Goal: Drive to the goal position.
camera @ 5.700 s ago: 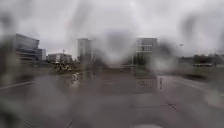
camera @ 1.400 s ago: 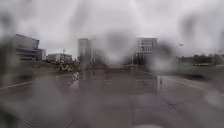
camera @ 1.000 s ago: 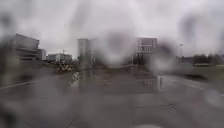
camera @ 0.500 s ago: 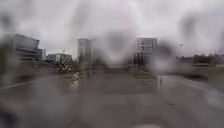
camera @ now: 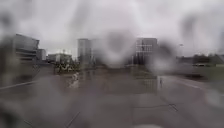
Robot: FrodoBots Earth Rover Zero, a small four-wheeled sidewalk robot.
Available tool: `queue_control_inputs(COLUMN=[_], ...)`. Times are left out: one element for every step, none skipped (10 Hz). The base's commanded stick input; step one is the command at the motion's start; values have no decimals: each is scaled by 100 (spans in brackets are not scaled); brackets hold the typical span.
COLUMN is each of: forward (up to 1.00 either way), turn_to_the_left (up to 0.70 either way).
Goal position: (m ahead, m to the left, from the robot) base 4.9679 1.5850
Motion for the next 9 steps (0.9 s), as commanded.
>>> queue_control_inputs(forward=[7, 7, 7, 7, 7, 7, 7, 7, 7], turn_to_the_left=[0, 0, 0, 0, 0, 0, 0, 0, 0])
